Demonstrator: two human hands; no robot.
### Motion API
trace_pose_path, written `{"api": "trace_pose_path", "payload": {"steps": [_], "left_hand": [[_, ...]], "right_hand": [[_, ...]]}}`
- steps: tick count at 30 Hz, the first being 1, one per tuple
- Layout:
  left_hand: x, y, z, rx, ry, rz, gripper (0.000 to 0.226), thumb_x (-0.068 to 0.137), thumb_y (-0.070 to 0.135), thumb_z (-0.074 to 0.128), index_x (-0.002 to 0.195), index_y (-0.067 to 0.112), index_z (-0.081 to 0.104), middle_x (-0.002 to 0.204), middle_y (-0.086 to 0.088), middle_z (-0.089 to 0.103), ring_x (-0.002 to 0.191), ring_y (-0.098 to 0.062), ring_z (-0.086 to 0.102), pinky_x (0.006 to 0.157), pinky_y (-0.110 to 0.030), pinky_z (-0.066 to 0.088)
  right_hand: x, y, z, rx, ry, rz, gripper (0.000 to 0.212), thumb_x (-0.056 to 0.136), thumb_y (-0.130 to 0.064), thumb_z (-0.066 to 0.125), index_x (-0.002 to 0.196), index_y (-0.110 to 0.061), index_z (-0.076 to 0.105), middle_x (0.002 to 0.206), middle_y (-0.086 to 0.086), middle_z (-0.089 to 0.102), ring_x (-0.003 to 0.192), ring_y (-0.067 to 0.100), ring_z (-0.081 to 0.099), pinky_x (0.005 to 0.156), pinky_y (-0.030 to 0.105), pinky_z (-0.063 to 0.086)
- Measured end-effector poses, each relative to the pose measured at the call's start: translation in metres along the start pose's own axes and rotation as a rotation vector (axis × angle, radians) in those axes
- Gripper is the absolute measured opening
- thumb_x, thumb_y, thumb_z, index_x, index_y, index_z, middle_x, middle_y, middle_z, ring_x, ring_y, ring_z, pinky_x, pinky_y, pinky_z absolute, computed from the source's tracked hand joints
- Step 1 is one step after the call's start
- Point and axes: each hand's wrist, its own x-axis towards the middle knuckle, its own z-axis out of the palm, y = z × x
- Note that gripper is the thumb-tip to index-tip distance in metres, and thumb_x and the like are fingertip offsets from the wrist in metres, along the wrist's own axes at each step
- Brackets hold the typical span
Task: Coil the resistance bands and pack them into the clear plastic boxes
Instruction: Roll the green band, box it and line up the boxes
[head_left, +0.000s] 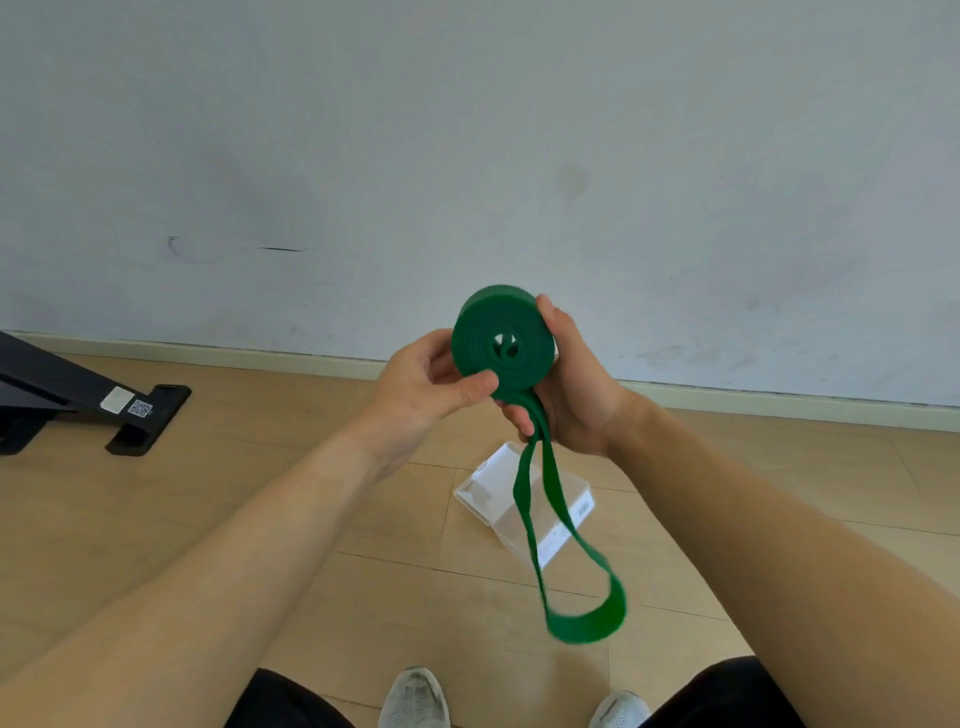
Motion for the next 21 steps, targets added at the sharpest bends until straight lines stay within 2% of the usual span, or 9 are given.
{"api": "trace_pose_path", "payload": {"steps": [3,5,8,11,13,17,19,21], "left_hand": [[0.004,0.007,0.012,-0.024,0.052,0.058,0.043,0.082,0.009,0.081,0.12,0.011,0.062,0.111,-0.008,0.075,0.11,-0.025,0.07,0.101,-0.042,0.052],[0.006,0.012,0.012,0.037,0.061,0.06,0.044,0.081,0.005,0.081,0.12,0.009,0.062,0.105,-0.005,0.077,0.104,-0.021,0.072,0.096,-0.038,0.054],[0.006,0.018,0.003,0.088,0.045,0.047,0.051,0.074,0.01,0.084,0.12,0.007,0.063,0.103,-0.004,0.078,0.1,-0.019,0.074,0.091,-0.035,0.057],[0.004,0.019,-0.005,0.142,0.018,0.031,0.049,0.074,0.006,0.084,0.12,0.006,0.064,0.101,-0.002,0.079,0.096,-0.015,0.075,0.083,-0.024,0.057],[0.003,0.018,-0.01,0.193,-0.006,0.012,0.049,0.075,0.002,0.084,0.12,0.006,0.064,0.1,-0.003,0.079,0.094,-0.015,0.075,0.08,-0.024,0.057],[0.005,0.018,-0.017,0.337,-0.063,-0.014,0.052,0.071,0.001,0.088,0.117,0.011,0.065,0.1,-0.001,0.079,0.094,-0.017,0.075,0.084,-0.027,0.058],[0.006,0.018,-0.02,0.408,-0.066,-0.015,0.051,0.069,0.003,0.09,0.112,0.015,0.066,0.098,0.001,0.079,0.092,-0.017,0.076,0.089,-0.033,0.058],[0.008,0.017,-0.021,0.493,-0.067,-0.014,0.05,0.068,0.007,0.092,0.11,0.019,0.067,0.096,0.003,0.079,0.09,-0.015,0.076,0.092,-0.037,0.059]], "right_hand": [[-0.003,-0.007,0.006,0.121,-0.002,0.013,0.09,0.079,-0.086,0.024,0.107,-0.014,0.071,0.055,0.006,0.05,0.044,0.017,0.045,0.054,0.032,0.037],[-0.004,-0.009,0.005,0.124,-0.037,0.024,0.094,0.077,-0.088,0.025,0.111,-0.012,0.07,0.055,0.008,0.052,0.046,0.019,0.047,0.058,0.035,0.037],[-0.005,-0.008,0.0,0.03,-0.096,0.057,0.104,0.079,-0.09,0.019,0.126,-0.008,0.063,0.069,0.014,0.059,0.056,0.025,0.054,0.061,0.034,0.045],[-0.006,-0.006,-0.011,-0.148,-0.146,0.139,0.117,0.073,-0.095,0.013,0.131,-0.004,0.058,0.085,0.019,0.065,0.072,0.032,0.061,0.078,0.04,0.049],[-0.006,-0.006,-0.019,-0.267,-0.164,0.219,0.126,0.069,-0.098,0.009,0.134,0.0,0.056,0.094,0.025,0.067,0.084,0.035,0.064,0.089,0.044,0.048],[-0.008,-0.009,-0.026,-0.401,-0.123,0.28,0.12,0.069,-0.098,0.011,0.131,-0.011,0.064,0.108,0.027,0.07,0.098,0.04,0.069,0.098,0.046,0.051],[-0.01,-0.009,-0.031,-0.5,-0.091,0.308,0.12,0.068,-0.1,0.011,0.121,-0.01,0.07,0.101,0.026,0.072,0.095,0.039,0.07,0.097,0.045,0.051],[-0.01,-0.006,-0.033,-0.564,-0.062,0.308,0.124,0.064,-0.102,0.013,0.11,-0.004,0.072,0.086,0.023,0.07,0.08,0.034,0.065,0.088,0.042,0.05]]}}
